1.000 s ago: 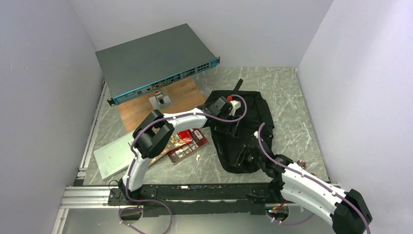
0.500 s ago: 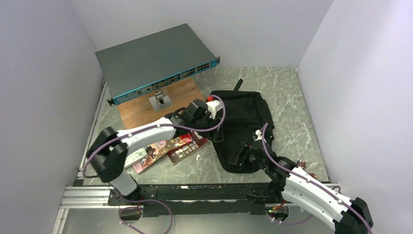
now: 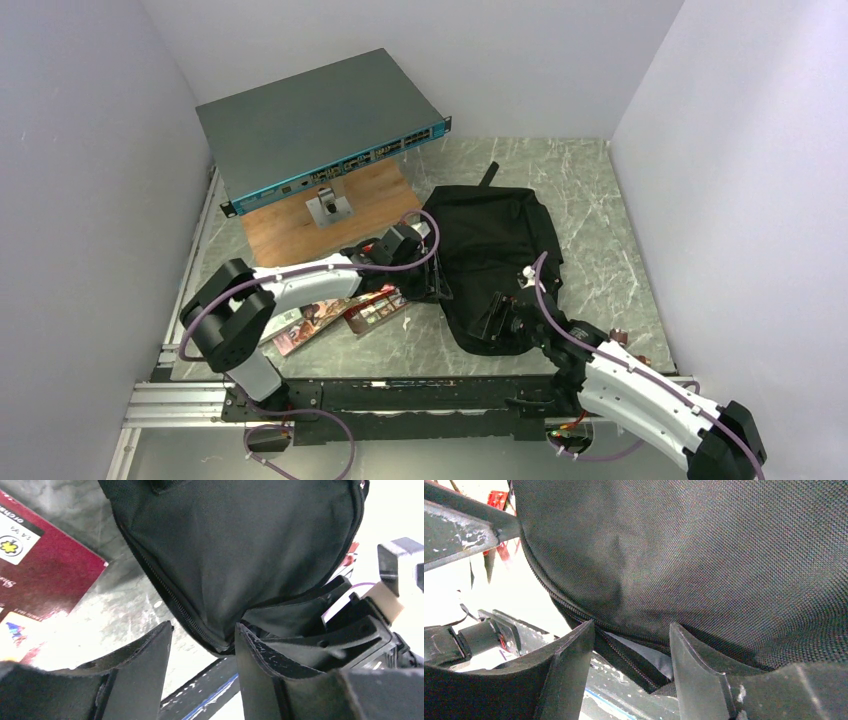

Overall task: Pack the student bag
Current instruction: Unzip the student bag at the center of the board.

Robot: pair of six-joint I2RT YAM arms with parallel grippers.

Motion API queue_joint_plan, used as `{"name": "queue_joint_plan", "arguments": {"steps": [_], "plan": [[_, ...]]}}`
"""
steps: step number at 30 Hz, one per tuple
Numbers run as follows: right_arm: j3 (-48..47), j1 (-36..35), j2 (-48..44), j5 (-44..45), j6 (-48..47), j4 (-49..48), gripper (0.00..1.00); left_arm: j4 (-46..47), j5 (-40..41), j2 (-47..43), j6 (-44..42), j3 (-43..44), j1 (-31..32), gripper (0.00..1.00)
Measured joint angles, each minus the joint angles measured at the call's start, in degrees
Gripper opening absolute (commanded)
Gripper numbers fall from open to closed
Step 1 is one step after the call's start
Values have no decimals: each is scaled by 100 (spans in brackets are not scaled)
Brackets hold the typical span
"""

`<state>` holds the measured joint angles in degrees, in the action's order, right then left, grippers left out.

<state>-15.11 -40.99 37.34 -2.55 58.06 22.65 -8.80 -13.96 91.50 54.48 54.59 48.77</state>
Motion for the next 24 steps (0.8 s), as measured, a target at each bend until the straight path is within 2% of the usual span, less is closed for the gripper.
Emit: {"name": "queue_joint_plan", "arguments": {"steps": [8, 10, 14, 15, 19, 24], "plan": [[-87, 0, -94, 74, -81, 142, 59, 352, -140, 424, 546, 96, 83, 47], [-101, 0, -63, 79, -114, 144, 59, 428, -149, 501, 632, 96, 116, 37], [-120, 0, -46, 101, -160, 160, 60, 518, -232, 649, 702, 105, 166, 5], [-136, 0, -59, 120, -177, 173, 61, 533, -278, 664, 717, 114, 164, 0], [-153, 0, -319, 192, -295, 179, 71, 1274, -776, 669, 1132, 76, -4, 0], [-166, -4, -1464, 184, -481, 81, 88, 3397, -1541, 660, 2393, -356, -417, 0]]}}
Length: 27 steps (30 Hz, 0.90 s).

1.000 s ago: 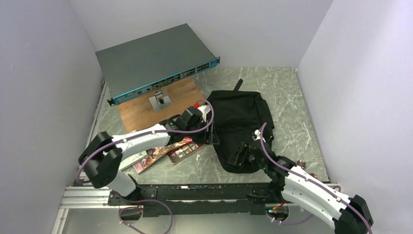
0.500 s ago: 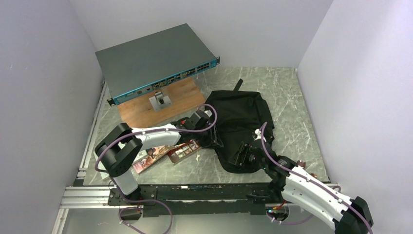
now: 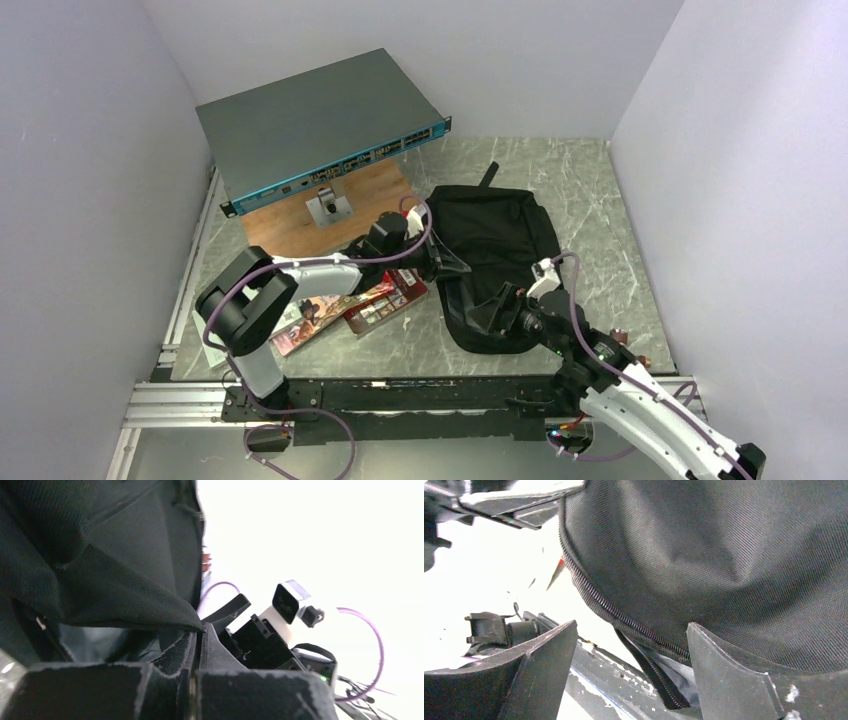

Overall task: Pack the student bag
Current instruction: Unzip the student bag at the center of the board.

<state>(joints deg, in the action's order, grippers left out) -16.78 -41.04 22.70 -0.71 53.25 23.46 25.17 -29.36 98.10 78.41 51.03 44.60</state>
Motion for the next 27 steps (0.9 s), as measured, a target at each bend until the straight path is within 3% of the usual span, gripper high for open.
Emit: {"name": "queue_joint_plan", "arguments": {"steps": [6, 12, 17, 24, 27], "plan": [[-817, 0, -136, 396, -542, 546, 97, 1366, -315, -22, 988, -372, -166, 0], [-2402, -11, 1508, 968, -1718, 1091, 100, 2122, -501, 0, 1659, -518, -219, 0], [-3460, -243, 2717, 1539, -2629, 1663, 99, 2096, -575, -2, 1725, -527, -330, 0], [-3692, -551, 2903, 2039, -3458, 2291, 90, 1427, -765, -26, 1609, -442, -498, 0], [-3692, -708, 3067, 2006, -3644, 2415, 90, 1191, -844, -26, 1537, -321, -525, 0]]}}
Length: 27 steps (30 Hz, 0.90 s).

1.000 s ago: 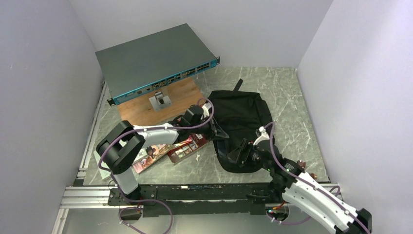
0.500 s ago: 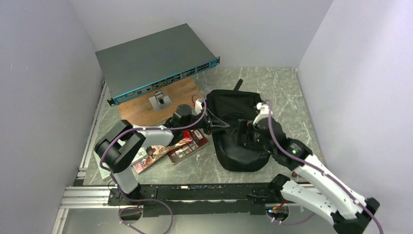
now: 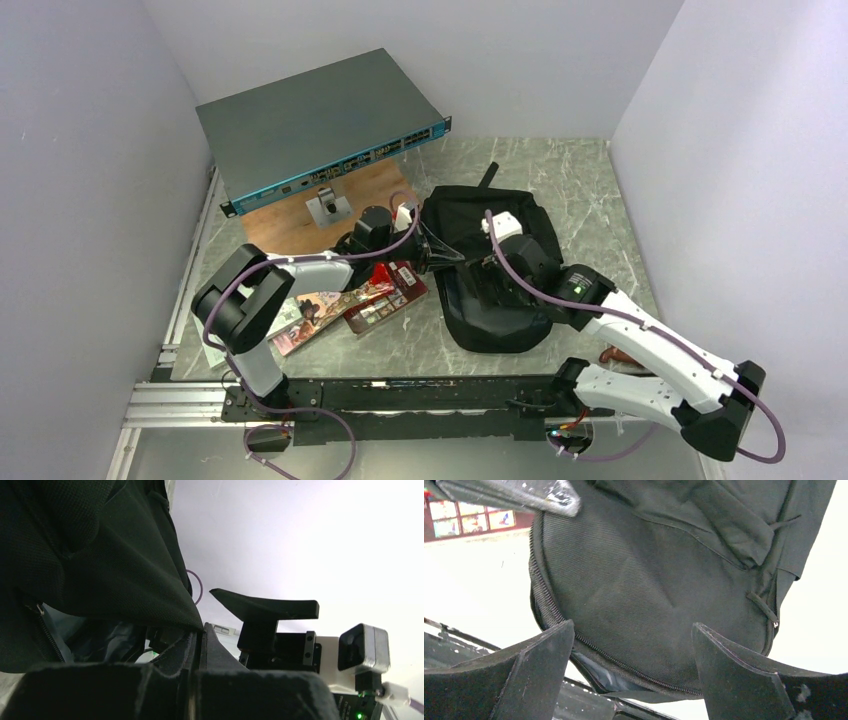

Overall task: Pack the student bag
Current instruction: Unzip the student bag at the center of the board.

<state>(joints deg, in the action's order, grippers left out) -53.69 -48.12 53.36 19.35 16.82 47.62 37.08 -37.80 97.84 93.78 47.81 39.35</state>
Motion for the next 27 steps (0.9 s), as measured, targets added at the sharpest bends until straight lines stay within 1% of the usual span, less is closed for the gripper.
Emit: {"name": "queue_joint_plan", "arguments": {"steps": [7, 9, 11, 13, 15, 17, 19, 20, 21, 22, 23, 27], "plan": [[0, -428, 85, -356, -286, 28, 97, -317, -63, -11, -17, 79, -9, 0], [0, -527, 79, -450, -385, -11, 97, -415, -98, -11, -31, 168, -17, 0], [0, -636, 118, -400, -463, -55, 95, -442, -129, -11, -42, 258, -17, 0], [-4, -741, 284, -50, -487, -44, 86, -457, -144, -15, -109, 299, -17, 0], [-35, -807, 546, 376, -479, 4, 72, -542, -142, -39, -140, 299, -17, 0], [-109, -824, 820, 813, -466, 83, 60, -623, -133, -92, -190, 271, -20, 0], [-157, -824, 914, 1185, -476, 129, 50, -704, -125, -162, -271, 243, -33, 0], [-162, -831, 890, 1303, -505, 122, 43, -761, -122, -188, -337, 243, -42, 0], [-162, -835, 837, 1440, -544, 98, 33, -822, -125, -203, -417, 245, -50, 0], [-162, -835, 772, 1563, -586, 72, 13, -874, -127, -208, -487, 254, -55, 0], [-162, -835, 708, 1674, -616, 46, 0, -975, -125, -208, -595, 289, -55, 0], [-164, -848, 640, 1971, -560, -15, 0, -1731, -79, -199, -1163, 741, -42, 0]]}}
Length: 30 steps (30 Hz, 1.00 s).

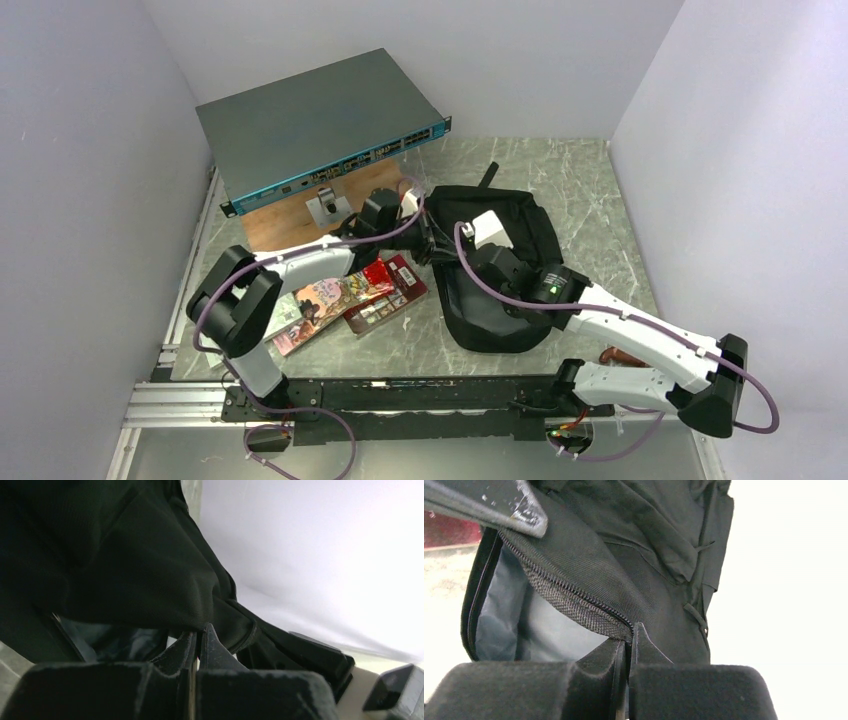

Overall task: Pack the student bag
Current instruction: Unzip the student bag at the center of the board.

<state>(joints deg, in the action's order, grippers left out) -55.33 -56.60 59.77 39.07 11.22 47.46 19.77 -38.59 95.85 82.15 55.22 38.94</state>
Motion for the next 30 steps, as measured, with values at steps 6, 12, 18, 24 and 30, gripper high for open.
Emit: {"name": "queue_joint_plan", "arguments": {"steps": [6, 12, 18, 24, 30], "plan": [[114, 55, -201, 365, 116, -409, 0, -1886, 293, 590, -1453, 1912, 0, 3], [254, 1150, -216, -229, -125, -1386, 0, -2590, 455, 754, -2345, 2345, 0, 45], [232, 1773, 192, -962, -420, -2002, 0, -3027, 748, -317, -3121, 1209, -46, 69], [50, 1808, 730, -1211, -540, -2107, 14, -3512, 1080, -2374, -3976, 173, -85, 76], [55, 1832, 765, -2033, -42, -1746, 61, -3829, 1856, -4610, -4503, -1123, -76, 84]]}}
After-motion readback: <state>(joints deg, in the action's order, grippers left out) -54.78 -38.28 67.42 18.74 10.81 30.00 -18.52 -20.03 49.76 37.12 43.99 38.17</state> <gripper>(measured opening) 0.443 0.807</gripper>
